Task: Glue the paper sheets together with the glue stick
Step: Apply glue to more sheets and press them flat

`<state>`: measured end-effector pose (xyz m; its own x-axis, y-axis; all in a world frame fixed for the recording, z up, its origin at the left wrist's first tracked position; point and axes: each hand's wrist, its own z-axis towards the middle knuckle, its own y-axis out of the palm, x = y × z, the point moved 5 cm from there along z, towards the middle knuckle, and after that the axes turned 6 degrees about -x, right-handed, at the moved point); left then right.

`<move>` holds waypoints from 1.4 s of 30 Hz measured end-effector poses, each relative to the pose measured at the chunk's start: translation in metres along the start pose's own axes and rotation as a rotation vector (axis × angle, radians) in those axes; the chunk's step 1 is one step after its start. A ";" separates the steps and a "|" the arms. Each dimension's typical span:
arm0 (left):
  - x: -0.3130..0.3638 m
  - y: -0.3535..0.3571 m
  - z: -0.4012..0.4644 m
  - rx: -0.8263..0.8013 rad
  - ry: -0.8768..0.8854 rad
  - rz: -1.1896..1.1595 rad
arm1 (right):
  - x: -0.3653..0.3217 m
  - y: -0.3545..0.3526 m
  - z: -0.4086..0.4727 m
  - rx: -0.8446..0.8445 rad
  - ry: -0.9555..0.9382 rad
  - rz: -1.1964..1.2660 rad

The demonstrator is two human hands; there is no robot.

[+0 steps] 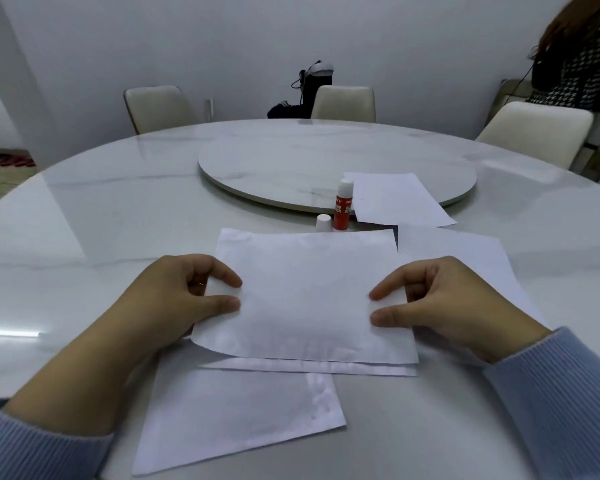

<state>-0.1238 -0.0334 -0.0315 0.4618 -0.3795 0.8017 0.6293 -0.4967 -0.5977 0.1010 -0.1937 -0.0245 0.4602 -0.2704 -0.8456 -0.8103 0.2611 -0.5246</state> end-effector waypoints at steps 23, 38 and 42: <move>-0.002 0.003 -0.002 -0.040 0.065 0.176 | 0.007 0.000 0.002 -0.056 -0.022 -0.096; 0.031 0.016 0.008 0.060 0.092 0.466 | -0.010 -0.006 -0.001 0.442 -0.259 -0.270; 0.027 0.060 0.007 -0.111 0.160 0.633 | -0.010 0.043 0.016 0.083 -0.169 -0.683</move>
<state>-0.0689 -0.0681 -0.0460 0.6174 -0.7316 0.2890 0.1950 -0.2135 -0.9573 0.0678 -0.1646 -0.0404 0.9112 -0.2529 -0.3251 -0.2932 0.1562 -0.9432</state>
